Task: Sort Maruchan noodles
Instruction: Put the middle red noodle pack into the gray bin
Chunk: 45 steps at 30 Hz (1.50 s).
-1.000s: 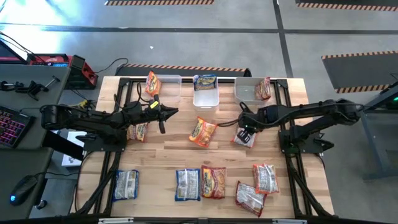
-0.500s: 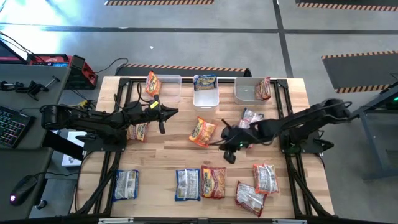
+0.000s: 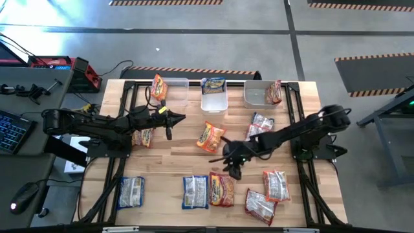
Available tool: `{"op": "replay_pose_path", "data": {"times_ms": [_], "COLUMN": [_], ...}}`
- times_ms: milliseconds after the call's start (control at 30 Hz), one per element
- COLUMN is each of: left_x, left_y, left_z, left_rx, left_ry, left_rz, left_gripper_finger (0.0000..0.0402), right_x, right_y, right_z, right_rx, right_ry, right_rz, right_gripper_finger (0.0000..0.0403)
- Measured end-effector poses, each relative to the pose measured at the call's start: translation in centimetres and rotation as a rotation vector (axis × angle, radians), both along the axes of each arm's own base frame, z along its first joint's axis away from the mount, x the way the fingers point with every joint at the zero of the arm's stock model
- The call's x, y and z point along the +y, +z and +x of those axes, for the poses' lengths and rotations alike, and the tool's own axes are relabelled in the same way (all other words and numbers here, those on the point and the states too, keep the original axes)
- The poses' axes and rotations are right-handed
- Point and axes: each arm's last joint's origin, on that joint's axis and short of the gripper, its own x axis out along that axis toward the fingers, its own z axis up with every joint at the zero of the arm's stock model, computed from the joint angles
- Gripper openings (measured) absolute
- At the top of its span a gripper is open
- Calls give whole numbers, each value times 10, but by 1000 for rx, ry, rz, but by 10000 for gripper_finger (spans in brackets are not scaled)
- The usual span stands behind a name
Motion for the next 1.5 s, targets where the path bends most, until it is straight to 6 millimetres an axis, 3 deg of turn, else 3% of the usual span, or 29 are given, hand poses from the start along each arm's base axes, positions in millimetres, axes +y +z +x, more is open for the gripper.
{"op": "replay_pose_path", "data": {"times_ms": [133,300,567,900,1167,1500], "left_x": [0,0,-1,-1,-1,-20], "left_y": [0,2,8,8,9,8], "left_z": [0,1,4,5,5,9], "left_rx": [-11,-7,-35,-40,-50,-50], "left_ry": [3,-2,-70,-81,-73,-88], "left_rz": [-34,12,-37,-34,-101,-174], "left_gripper_finger": [10,10,10,10,10,10], "right_x": [0,-3,-2,2,4,3], "right_y": [-6,-7,-14,-44,-55,-65], "right_z": [6,7,7,12,16,18], "right_rx": [0,7,33,106,107,106], "right_ry": [72,78,106,180,240,286], "right_rz": [89,109,98,140,172,150], "right_gripper_finger": [209,231,232,232,232,228]}}
